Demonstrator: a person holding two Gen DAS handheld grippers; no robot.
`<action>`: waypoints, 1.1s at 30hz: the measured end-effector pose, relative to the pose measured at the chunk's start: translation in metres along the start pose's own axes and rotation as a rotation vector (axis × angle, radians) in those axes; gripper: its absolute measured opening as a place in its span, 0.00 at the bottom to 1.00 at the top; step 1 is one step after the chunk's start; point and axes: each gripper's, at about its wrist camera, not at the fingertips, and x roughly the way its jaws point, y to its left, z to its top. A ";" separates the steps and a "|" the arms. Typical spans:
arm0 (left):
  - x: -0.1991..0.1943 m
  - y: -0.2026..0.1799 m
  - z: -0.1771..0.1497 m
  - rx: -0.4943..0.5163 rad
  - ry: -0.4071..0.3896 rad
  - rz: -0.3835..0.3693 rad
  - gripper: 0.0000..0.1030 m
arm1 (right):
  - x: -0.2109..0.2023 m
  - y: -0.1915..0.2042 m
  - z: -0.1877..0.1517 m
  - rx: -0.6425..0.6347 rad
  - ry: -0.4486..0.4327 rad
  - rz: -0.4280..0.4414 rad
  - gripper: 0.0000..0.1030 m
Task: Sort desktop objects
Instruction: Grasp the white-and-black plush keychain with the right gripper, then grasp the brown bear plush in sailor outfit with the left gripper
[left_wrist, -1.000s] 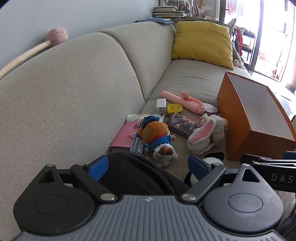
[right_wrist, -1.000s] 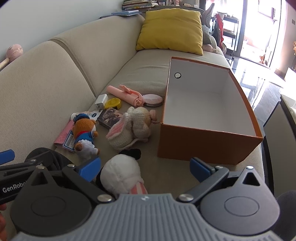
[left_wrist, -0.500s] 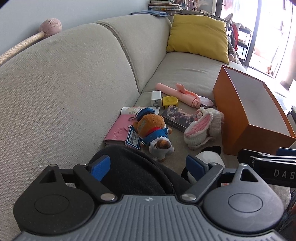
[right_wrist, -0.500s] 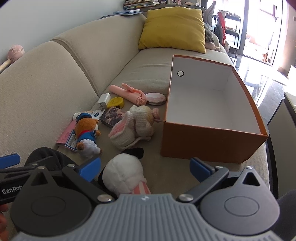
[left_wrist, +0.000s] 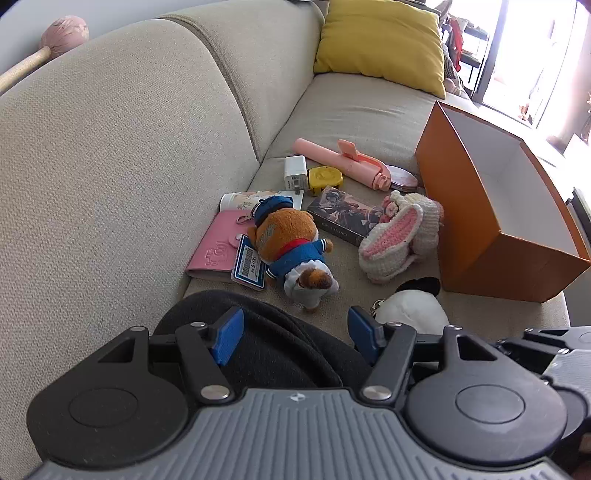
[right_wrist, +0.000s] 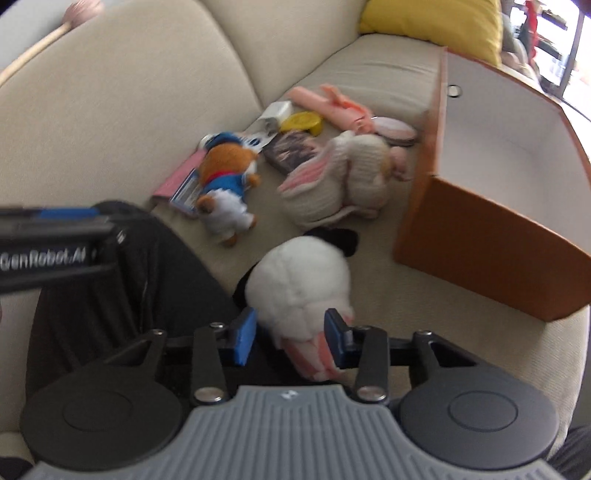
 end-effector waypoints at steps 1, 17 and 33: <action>0.001 0.001 0.002 0.000 0.002 -0.003 0.72 | 0.005 0.002 0.000 -0.012 0.012 -0.003 0.40; 0.053 0.001 0.051 0.042 0.102 -0.047 0.72 | 0.042 -0.008 0.020 -0.150 0.008 -0.204 0.60; 0.157 -0.018 0.069 0.070 0.350 0.110 0.65 | 0.049 -0.050 0.050 0.041 0.102 -0.020 0.61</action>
